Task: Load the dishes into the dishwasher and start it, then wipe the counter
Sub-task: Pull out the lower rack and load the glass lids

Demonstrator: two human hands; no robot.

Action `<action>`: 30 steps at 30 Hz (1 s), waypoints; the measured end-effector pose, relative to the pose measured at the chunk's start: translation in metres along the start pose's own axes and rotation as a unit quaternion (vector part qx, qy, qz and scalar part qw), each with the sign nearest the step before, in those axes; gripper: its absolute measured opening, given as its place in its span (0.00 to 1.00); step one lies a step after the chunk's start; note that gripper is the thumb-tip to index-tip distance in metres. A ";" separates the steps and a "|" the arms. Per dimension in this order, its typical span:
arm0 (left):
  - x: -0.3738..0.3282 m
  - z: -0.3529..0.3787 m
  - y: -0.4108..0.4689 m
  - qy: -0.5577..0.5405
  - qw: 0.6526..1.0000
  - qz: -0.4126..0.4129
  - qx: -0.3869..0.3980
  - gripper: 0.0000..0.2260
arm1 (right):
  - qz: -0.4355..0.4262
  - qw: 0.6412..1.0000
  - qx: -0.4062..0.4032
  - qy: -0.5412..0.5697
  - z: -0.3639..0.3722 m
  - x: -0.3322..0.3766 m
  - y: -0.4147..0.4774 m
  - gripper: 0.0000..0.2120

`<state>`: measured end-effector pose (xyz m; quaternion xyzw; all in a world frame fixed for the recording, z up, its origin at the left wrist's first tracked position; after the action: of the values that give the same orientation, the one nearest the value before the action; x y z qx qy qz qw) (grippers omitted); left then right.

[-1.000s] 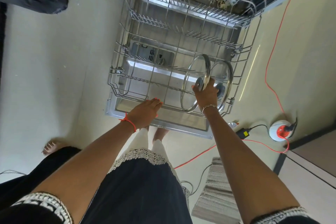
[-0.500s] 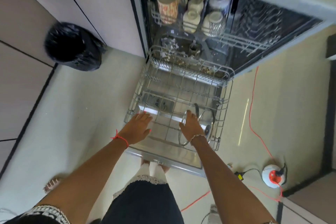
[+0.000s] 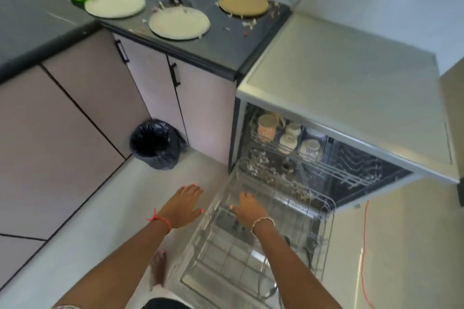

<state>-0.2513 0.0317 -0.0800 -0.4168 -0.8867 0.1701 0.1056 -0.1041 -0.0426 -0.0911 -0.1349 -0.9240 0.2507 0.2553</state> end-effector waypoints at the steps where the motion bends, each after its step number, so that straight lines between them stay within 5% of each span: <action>1: 0.017 -0.008 0.004 -0.011 1.000 -0.012 -0.016 0.26 | -0.009 1.000 -0.005 -0.007 -0.009 0.013 0.009 0.24; 8: 0.145 -0.057 0.033 -0.157 0.985 -0.053 -0.044 0.29 | -0.059 0.996 -0.070 -0.006 -0.071 0.127 0.092 0.24; 14: 0.287 -0.077 0.065 -0.144 0.985 -0.082 -0.047 0.34 | -0.079 0.990 -0.118 -0.004 -0.119 0.230 0.177 0.23; 18: 0.374 -0.098 0.079 -0.153 0.979 -0.109 -0.080 0.29 | -0.098 0.983 -0.152 -0.020 -0.154 0.289 0.225 0.24; 30: 0.487 -0.175 0.119 -0.186 0.958 -0.136 -0.170 0.28 | -0.157 0.968 -0.193 -0.026 -0.251 0.385 0.301 0.21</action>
<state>-0.4170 0.5172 0.0565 -0.2648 -0.9549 0.0750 -0.1113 -0.2531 0.4539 0.0912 -0.0278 -0.9708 0.0281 0.2366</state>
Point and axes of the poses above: each hand's wrist, its own y-axis towards the middle knuckle, its own z-axis out of the palm, x = y × z, the point moved 9 cm from there along y, towards the middle knuckle, and after that the axes turned 6 degrees about -z, right-handed, at the moved point
